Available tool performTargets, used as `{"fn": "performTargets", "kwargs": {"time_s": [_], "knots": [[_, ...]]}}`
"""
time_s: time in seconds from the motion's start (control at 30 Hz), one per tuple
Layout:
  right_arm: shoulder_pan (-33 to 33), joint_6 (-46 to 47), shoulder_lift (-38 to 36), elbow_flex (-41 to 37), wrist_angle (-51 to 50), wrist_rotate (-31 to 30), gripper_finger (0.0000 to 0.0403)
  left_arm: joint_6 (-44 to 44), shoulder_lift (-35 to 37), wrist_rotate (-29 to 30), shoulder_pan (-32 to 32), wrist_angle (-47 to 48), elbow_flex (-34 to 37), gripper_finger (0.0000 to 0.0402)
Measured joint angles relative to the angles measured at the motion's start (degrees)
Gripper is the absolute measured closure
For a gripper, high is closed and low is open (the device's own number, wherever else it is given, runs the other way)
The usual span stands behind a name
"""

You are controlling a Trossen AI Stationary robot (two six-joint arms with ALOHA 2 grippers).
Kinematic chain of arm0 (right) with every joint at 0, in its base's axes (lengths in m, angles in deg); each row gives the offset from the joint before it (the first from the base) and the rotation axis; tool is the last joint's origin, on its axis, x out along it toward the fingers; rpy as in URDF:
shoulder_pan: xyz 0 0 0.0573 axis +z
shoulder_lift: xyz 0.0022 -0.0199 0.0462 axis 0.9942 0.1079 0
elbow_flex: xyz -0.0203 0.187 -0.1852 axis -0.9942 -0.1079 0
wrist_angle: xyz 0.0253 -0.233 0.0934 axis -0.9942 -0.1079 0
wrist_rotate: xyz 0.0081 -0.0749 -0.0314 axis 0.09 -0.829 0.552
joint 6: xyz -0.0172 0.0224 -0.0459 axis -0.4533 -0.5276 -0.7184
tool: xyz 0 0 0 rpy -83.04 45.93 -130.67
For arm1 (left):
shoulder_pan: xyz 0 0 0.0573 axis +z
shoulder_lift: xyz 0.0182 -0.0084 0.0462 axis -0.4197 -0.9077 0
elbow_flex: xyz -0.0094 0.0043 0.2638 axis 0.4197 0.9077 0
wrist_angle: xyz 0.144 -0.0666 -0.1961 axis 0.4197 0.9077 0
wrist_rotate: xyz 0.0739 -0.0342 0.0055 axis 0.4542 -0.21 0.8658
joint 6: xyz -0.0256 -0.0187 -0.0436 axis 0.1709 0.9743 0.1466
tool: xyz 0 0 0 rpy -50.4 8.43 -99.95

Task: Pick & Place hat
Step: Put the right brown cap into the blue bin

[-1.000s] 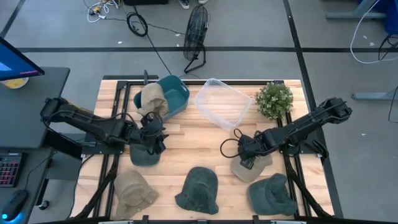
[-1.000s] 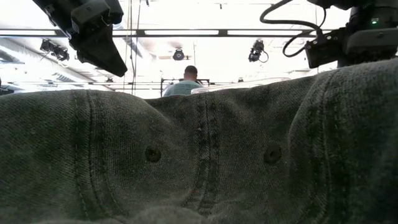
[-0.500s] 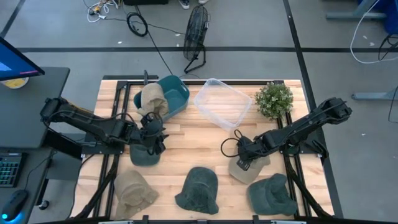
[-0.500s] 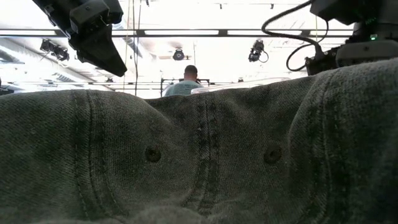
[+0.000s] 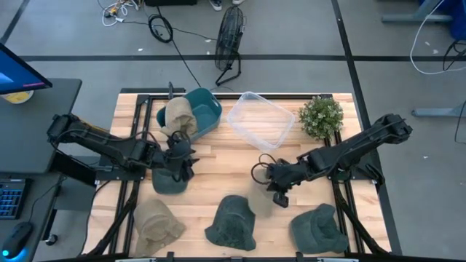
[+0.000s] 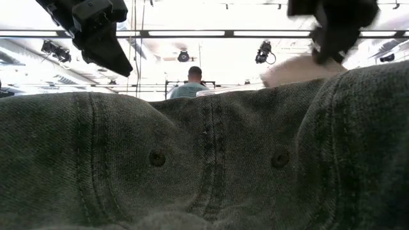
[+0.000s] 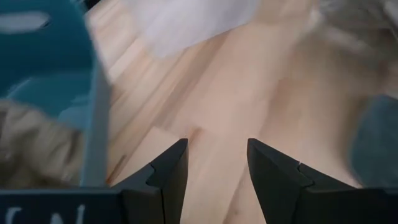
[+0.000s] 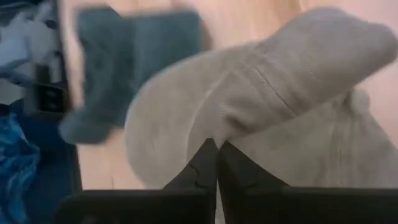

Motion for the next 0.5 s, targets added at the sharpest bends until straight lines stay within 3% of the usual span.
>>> {"fn": "performTargets", "kwargs": {"time_s": [0.23, 0.5], "knots": [[-2.4, -17.5, 0.5, 2.5, 7.4, -6.5, 0.0401, -16.3, 0.0, -6.8, 0.0, -16.6, 0.0, 0.0232], [-6.0, -28.0, 5.4, 2.5, 14.4, -3.3, 0.0402, -28.7, -2.7, -11.2, 0.1, -31.6, 0.0, 0.0232]]}}
